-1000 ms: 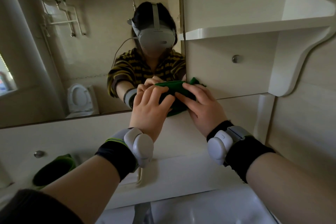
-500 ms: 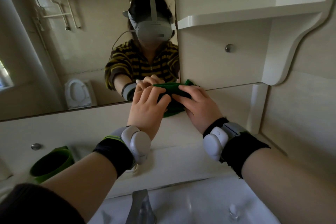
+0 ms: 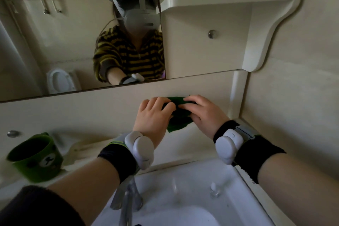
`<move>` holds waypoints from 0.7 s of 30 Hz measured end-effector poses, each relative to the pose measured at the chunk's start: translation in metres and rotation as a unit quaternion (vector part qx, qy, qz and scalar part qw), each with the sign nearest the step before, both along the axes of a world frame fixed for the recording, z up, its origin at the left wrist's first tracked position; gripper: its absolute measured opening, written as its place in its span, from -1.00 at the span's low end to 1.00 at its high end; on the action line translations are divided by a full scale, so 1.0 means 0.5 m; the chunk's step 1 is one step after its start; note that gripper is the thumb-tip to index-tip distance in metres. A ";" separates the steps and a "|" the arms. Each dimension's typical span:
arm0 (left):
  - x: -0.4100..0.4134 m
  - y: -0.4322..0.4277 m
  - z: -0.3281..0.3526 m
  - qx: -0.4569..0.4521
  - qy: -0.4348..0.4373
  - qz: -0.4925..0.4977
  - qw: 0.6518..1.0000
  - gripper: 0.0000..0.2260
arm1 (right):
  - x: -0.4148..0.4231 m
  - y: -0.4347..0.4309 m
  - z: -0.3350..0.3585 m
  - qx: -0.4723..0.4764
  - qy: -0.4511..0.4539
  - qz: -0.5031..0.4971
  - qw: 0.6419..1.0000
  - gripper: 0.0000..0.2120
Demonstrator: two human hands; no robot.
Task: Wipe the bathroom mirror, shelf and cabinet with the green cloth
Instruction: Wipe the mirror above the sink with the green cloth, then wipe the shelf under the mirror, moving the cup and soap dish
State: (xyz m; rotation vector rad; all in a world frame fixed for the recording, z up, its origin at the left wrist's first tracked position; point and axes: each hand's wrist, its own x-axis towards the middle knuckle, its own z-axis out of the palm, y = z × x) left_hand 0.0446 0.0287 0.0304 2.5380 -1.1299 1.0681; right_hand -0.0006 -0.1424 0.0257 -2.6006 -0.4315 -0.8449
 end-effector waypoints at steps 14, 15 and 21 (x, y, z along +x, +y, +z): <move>-0.013 -0.041 -0.129 0.088 0.274 0.038 0.957 -0.56 | -0.030 -0.057 -0.097 -0.156 0.160 -0.076 0.972 -0.52; -0.013 -0.038 -0.130 0.089 0.283 0.048 0.954 -0.53 | -0.027 -0.049 -0.094 -0.141 0.160 -0.067 0.975 -0.50; -0.015 -0.040 -0.149 0.090 0.310 0.074 0.944 -0.53 | -0.012 0.005 -0.132 -0.049 0.264 -0.059 0.961 -0.52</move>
